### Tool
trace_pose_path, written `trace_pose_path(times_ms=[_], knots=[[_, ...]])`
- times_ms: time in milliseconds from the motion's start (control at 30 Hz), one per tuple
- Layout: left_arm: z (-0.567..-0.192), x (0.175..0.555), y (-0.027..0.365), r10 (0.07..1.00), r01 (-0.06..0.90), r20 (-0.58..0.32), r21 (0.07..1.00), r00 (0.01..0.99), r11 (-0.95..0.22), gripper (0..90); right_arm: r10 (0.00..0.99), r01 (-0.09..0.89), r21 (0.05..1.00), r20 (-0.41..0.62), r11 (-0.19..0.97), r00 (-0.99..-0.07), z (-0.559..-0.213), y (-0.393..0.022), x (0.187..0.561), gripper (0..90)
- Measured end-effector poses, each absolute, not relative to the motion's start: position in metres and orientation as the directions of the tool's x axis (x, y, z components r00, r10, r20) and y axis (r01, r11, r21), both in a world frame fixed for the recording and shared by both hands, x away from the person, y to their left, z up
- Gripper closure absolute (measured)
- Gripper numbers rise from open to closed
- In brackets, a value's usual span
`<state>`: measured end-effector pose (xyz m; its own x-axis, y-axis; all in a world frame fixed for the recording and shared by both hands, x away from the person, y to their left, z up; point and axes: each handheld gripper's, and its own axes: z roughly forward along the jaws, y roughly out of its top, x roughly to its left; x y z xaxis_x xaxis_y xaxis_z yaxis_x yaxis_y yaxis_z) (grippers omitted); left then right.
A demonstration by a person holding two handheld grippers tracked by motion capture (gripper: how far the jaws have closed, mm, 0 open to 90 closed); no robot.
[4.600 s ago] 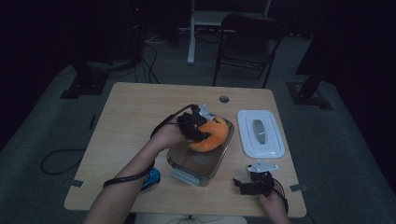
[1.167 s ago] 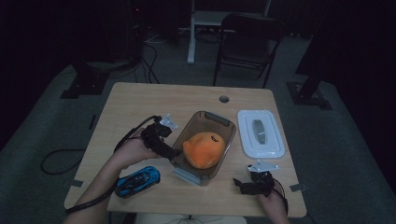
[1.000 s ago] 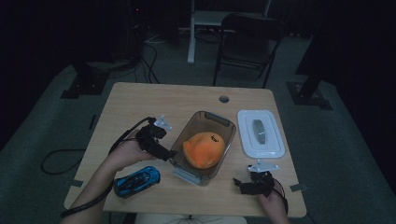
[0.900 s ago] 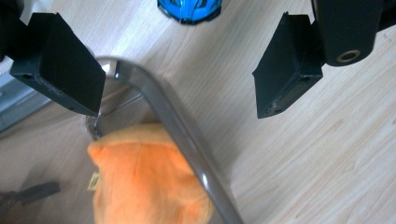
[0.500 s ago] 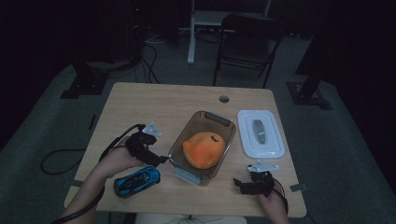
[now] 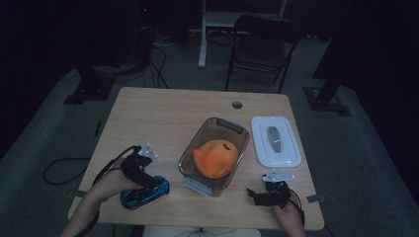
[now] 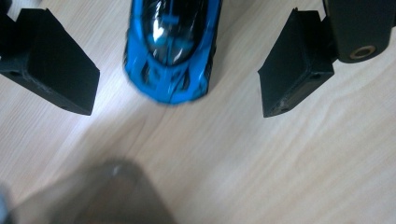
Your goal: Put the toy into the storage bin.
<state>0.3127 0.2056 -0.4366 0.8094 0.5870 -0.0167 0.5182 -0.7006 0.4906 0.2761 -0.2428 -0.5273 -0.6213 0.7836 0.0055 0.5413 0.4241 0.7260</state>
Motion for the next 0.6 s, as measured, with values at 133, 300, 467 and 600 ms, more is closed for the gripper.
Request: trace_pose_path(times_ms=[133, 300, 467, 600], knots=[[-0.456, 0.303, 0.214, 0.583, 0.535, -0.038, 0.450, 0.812, -0.715, 13.1, 0.785, 0.542, 0.726, 0.006, 0.423, -0.620, -0.527, -0.243, 0.276, 14.0], [-0.468, 0.296, 0.221, 0.582, 0.549, -0.049, 0.406, 0.811, -0.731, 13.0, 0.786, 0.543, 0.726, 0.006, 0.421, -0.618, -0.527, -0.243, 0.276, 14.0], [-0.479, 0.294, 0.223, 0.592, 0.558, -0.022, 0.366, 0.805, -0.745, 13.0, 0.787, 0.543, 0.726, 0.006, 0.421, -0.617, -0.527, -0.243, 0.276, 14.0], [-0.486, 0.293, 0.224, 0.591, 0.561, -0.025, 0.349, 0.806, -0.750, 13.0, 0.787, 0.543, 0.727, 0.006, 0.421, -0.617, -0.527, -0.243, 0.276, 14.0]])
